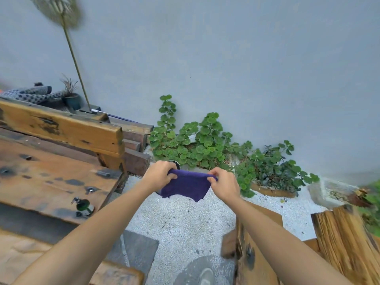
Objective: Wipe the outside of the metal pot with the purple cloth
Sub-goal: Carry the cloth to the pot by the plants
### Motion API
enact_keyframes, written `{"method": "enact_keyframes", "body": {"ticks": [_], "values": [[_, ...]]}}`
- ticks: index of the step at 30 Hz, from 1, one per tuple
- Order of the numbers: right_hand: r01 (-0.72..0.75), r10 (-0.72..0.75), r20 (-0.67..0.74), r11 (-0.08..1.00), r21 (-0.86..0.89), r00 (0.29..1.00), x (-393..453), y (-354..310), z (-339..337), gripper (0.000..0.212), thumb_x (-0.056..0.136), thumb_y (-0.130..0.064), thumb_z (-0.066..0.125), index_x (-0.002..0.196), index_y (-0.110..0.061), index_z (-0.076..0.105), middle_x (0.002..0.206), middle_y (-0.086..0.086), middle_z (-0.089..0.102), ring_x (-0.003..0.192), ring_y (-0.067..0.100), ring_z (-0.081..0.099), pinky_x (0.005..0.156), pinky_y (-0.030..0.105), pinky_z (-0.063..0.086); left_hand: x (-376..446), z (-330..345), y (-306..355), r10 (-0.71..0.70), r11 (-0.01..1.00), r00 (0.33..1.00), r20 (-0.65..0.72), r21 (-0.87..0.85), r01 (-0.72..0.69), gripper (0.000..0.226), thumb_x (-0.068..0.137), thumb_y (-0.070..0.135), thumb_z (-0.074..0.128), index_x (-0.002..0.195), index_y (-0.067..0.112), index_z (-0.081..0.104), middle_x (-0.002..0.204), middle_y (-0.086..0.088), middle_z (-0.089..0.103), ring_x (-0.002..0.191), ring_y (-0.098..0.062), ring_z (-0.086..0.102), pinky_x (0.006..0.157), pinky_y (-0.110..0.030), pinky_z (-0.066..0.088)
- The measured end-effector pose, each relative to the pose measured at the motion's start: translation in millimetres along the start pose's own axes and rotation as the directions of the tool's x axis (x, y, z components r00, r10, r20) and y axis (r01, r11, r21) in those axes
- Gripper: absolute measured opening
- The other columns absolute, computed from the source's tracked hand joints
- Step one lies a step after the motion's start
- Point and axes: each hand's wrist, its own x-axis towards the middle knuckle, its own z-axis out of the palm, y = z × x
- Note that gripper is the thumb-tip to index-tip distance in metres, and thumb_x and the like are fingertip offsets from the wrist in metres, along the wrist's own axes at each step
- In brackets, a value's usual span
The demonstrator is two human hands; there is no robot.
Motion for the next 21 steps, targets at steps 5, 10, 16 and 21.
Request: {"method": "enact_keyframes", "body": {"ticks": [5,10,16,21], "values": [[-0.015,0.006,0.063,0.990,0.139,0.998,70.5,37.1,6.7,0.008,0.097,-0.024,0.064,0.090,-0.029,0.063,0.087,-0.003,0.072,0.082,0.023,0.071,0.073,0.037,0.057,63.4,29.4,19.1,-0.061,0.995,0.998,0.013,-0.080,0.062,0.002,0.093,0.015,0.062,0.094,0.014,0.061,0.093,-0.007,0.070,0.093,-0.032,0.063,0.080,-0.043,0.050],[-0.017,-0.004,0.104,0.980,0.198,0.995,129.3,71.7,15.4,0.009,0.098,-0.018,0.065,0.094,-0.025,0.064,0.091,-0.001,0.072,0.078,0.015,0.069,0.075,0.041,0.061,118.0,56.0,34.2,-0.108,0.986,0.993,0.040,-0.123,0.112,0.006,0.092,0.012,0.061,0.096,0.015,0.065,0.092,-0.006,0.070,0.091,-0.032,0.063,0.081,-0.041,0.050],[0.026,-0.051,0.140,0.984,0.174,0.989,178.0,95.1,23.6,0.008,0.098,-0.017,0.064,0.099,-0.025,0.063,0.095,-0.003,0.074,0.079,0.011,0.068,0.070,0.033,0.058,153.3,81.7,37.3,-0.131,0.977,0.990,0.053,-0.164,0.138,0.026,0.090,0.014,0.060,0.106,0.028,0.076,0.100,-0.002,0.078,0.097,-0.030,0.068,0.083,-0.042,0.053],[0.032,-0.064,0.201,0.987,0.158,0.977,203.6,99.6,36.9,0.016,0.098,-0.018,0.062,0.111,-0.023,0.070,0.103,0.001,0.076,0.090,0.021,0.072,0.082,0.042,0.060,180.5,91.2,21.8,-0.179,0.954,0.982,0.051,-0.235,0.186,0.030,0.091,0.013,0.060,0.107,0.033,0.077,0.102,0.002,0.078,0.100,-0.025,0.069,0.084,-0.043,0.054]]}}
